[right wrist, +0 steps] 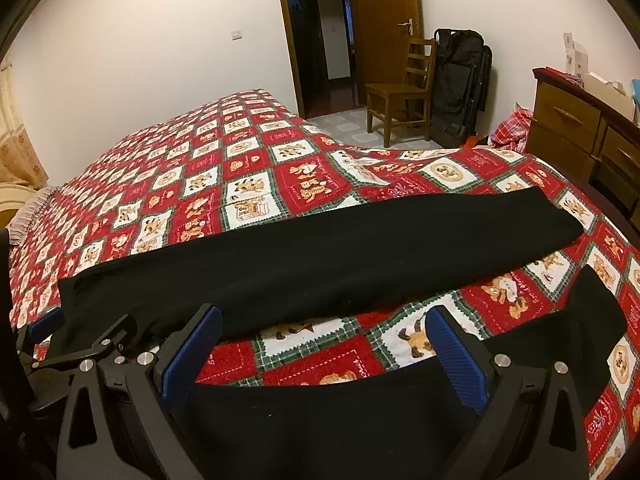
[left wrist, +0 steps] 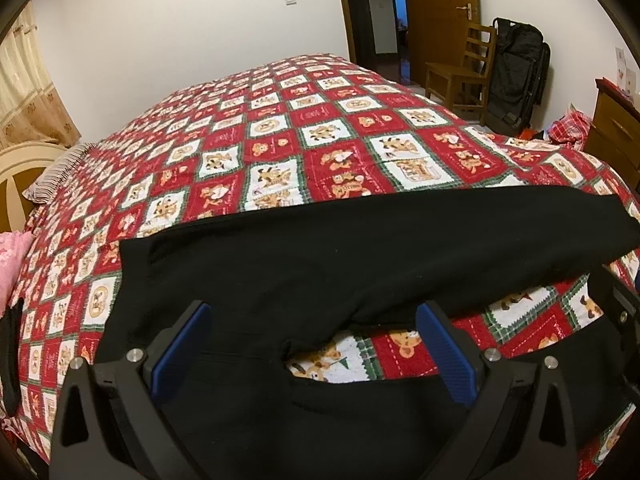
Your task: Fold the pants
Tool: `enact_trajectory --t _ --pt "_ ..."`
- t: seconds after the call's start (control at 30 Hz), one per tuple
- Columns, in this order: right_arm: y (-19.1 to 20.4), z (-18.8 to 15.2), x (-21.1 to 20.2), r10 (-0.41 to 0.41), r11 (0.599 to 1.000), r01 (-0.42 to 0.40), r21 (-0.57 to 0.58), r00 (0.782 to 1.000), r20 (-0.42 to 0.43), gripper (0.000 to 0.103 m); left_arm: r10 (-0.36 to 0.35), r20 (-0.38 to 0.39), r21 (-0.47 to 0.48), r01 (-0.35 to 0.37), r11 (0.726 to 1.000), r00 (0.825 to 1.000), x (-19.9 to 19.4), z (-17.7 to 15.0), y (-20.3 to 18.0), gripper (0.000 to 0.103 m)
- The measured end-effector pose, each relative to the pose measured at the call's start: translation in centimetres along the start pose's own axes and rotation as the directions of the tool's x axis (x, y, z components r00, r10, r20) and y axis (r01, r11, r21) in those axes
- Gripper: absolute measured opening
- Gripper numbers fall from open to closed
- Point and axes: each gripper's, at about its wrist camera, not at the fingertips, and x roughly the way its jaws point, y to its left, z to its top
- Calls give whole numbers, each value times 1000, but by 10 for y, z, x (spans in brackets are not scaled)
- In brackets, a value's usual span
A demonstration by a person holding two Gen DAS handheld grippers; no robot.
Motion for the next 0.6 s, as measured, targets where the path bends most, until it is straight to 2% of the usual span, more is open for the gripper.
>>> enact_trajectory --t 0.13,0.27,0.33,0.43,0.53,0.6 --pt "2 11 12 36 998 -38 -47 999 -28 102 -11 -13 -1 11 1000 1000 8 2 4 103" --pt "14 33 41 112 978 -129 -167 988 -108 102 -23 -45 -3 23 1000 999 20 5 17 103" --pt "25 42 60 110 957 -144 -250 983 -145 102 -13 -71 -22 12 1000 997 30 10 33 103" --pt "45 56 88 123 911 -171 -375 981 -148 101 13 -132 -52 -20 998 991 48 16 56 103" --pt "62 64 109 138 863 -189 -468 980 -142 92 35 -153 -106 -52 993 988 60 18 80 103" --pt "72 70 131 160 840 -233 -491 969 -187 83 51 -164 -141 -75 987 985 70 19 96 103"
